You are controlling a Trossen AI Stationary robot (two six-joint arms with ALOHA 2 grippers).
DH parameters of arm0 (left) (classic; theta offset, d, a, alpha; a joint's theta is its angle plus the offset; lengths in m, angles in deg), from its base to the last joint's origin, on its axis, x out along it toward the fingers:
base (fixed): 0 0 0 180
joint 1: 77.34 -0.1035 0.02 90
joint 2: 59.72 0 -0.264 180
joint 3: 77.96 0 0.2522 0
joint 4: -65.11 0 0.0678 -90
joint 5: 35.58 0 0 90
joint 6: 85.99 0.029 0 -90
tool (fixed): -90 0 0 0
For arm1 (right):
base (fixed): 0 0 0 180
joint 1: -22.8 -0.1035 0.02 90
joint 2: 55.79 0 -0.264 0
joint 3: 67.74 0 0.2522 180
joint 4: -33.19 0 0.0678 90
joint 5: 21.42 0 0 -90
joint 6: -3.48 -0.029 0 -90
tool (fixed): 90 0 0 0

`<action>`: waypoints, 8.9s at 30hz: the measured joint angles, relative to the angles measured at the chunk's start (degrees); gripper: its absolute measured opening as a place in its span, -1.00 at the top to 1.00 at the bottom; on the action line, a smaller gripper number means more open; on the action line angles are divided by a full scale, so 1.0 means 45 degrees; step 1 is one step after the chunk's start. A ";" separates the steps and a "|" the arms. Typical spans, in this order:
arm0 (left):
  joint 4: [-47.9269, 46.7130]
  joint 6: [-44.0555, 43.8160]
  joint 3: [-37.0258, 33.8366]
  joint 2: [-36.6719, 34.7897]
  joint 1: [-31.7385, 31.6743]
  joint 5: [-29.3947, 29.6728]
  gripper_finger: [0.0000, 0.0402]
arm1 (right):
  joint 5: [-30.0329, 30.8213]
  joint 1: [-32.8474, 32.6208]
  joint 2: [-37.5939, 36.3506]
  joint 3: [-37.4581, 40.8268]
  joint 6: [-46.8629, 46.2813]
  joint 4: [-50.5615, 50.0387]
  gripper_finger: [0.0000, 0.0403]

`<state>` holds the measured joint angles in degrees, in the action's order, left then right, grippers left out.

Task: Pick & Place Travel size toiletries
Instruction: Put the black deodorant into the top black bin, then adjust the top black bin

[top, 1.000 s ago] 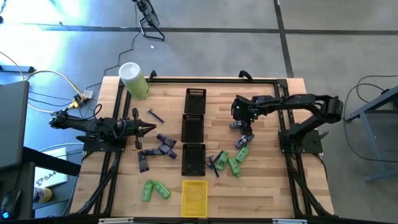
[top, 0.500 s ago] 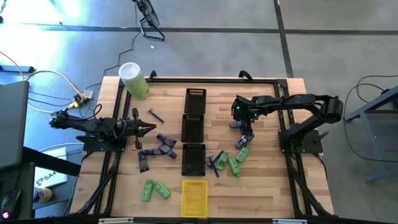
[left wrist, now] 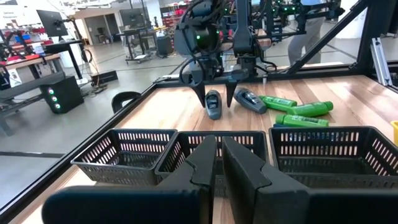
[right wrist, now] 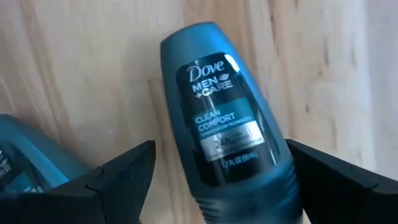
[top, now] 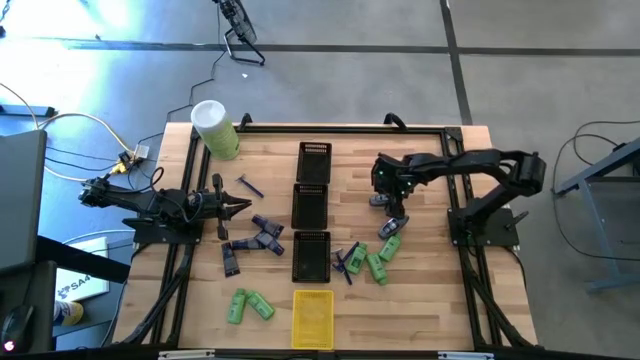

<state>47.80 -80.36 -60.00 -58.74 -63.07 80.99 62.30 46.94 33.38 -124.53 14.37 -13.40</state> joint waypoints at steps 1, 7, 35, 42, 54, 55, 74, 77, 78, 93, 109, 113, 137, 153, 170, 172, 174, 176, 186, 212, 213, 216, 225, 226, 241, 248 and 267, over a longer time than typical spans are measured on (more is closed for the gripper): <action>0.0000 0.0001 0.0000 -0.0002 0.0004 0.0000 0.88 | 0.0032 0.0000 0.0133 -0.0031 0.0050 0.0046 -0.67; 0.0000 0.0000 0.0000 -0.0001 0.0003 0.0009 0.88 | 0.0099 -0.0034 0.0265 -0.0044 0.0218 0.0131 -0.66; -0.0005 0.0006 0.0000 -0.0001 -0.0001 0.0024 0.88 | 0.0658 -0.0010 0.0188 0.0019 0.0150 0.0404 -0.11; -0.0005 0.0007 0.0000 -0.0003 0.0003 0.0015 0.88 | 0.0628 -0.0010 0.0188 0.0019 0.0152 0.0474 -0.09; -0.0005 0.0006 0.0000 0.0000 0.0004 -0.0005 0.88 | 0.0699 -0.0010 0.0188 0.0015 -0.0282 0.0495 -0.05; -0.0005 0.0006 0.0000 -0.0002 0.0000 -0.0005 0.88 | 0.0704 -0.0010 0.0188 0.0015 -0.0366 0.0497 -0.06; -0.0005 0.0006 0.0000 -0.0002 0.0000 0.0000 0.88 | 0.0762 -0.0034 -0.1715 0.0015 -0.1121 0.0986 -0.03; -0.0005 0.0010 0.0000 -0.0002 0.0003 0.0000 0.88 | 0.0812 -0.0034 -0.2310 0.0005 -0.1565 0.1471 -0.02; -0.0005 0.0011 0.0000 0.0001 0.0004 0.0000 0.88 | 0.0967 -0.0042 -0.2510 0.0005 -0.1754 0.1608 -0.03; -0.0005 0.0011 0.0000 -0.0002 0.0003 0.0005 0.88 | 0.3118 -0.0954 -0.3378 -0.0010 -0.3786 0.6425 -0.06; -0.0005 0.0016 0.0000 0.0001 0.0002 0.0009 0.88 | 0.5937 -0.2423 -0.3285 -0.0005 -0.5236 1.0974 -0.09; -0.0005 0.0016 0.0000 0.0000 0.0001 0.0007 0.88 | 0.6129 -0.2700 -0.3285 -0.0005 -0.5421 1.1283 -0.02; 0.0000 0.0016 0.0000 -0.0001 0.0002 0.0010 0.88 | 0.4973 -0.3225 0.2818 -0.2715 -0.5416 1.5048 -0.08; -0.0124 0.0011 0.0000 0.0002 0.0001 0.0034 0.88 | 0.5017 -0.2476 0.4263 -0.4342 -0.5437 1.2627 -0.04; -0.0158 0.0004 0.0005 0.0002 -0.0001 -0.0005 0.88 | 0.4692 -0.2356 0.5308 -0.4314 -0.6008 1.2108 0.02; -0.0160 -0.0001 0.0005 0.0002 0.0001 -0.0003 0.88 | 0.4718 -0.2361 0.5303 -0.4323 -0.5819 1.2157 0.02; -0.0165 -0.0004 0.0005 0.0002 0.0004 -0.0005 0.88 | 0.4769 -0.2361 0.5303 -0.4328 -0.5751 1.2171 0.00; -0.0160 0.0001 0.0005 0.0002 0.0001 -0.0003 0.88 | 0.4772 -0.2354 0.5303 -0.4328 -0.5814 1.2176 -0.08; -0.0165 -0.0009 0.0005 0.0002 0.0001 0.0000 0.88 | 0.4745 -0.2331 0.5298 -0.4333 -0.5805 1.2113 -0.26; -0.0180 -0.0251 0.0005 -0.0003 -0.0001 0.0005 0.88 | 0.4380 -0.2905 0.1614 -0.4336 -0.3408 0.8459 0.70; -0.0180 -0.0310 0.0005 -0.0003 -0.0001 0.0005 0.88 | 0.4367 -0.2904 0.1385 -0.4313 -0.3420 0.7805 0.75; -0.0180 -0.0319 0.0005 -0.0003 -0.0001 0.0005 0.88 | 0.4402 -0.2961 0.1081 -0.4356 -0.3476 0.6750 0.88; -0.0180 -0.0349 0.0005 0.0002 0.0000 0.0011 0.88 | 0.4418 -0.3214 -0.0281 -0.4313 -0.4492 0.2184 0.98; -0.0185 -0.0349 0.0005 -0.0003 -0.0001 0.0015 0.88 | 0.4466 -0.3277 -0.0445 -0.4313 -0.4572 0.1730 0.98; -0.0180 -0.0349 0.0000 -0.0003 0.0002 0.0015 0.88 | 0.5058 -0.3463 -0.1019 -0.4314 -0.3741 -0.0228 0.98; -0.0223 -0.0334 0.0000 -0.0003 0.0004 0.0010 0.88 | 0.5023 -0.3473 -0.1013 -0.4318 -0.3705 -0.0758 0.98; -0.0189 -0.0339 0.0000 0.0002 0.0002 0.0015 0.88 | 0.3974 -0.3439 -0.2126 -0.1794 -0.3713 0.0267 0.98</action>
<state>46.95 -81.89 -60.00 -58.73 -63.06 81.06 80.18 31.47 23.82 -132.60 -2.33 -12.20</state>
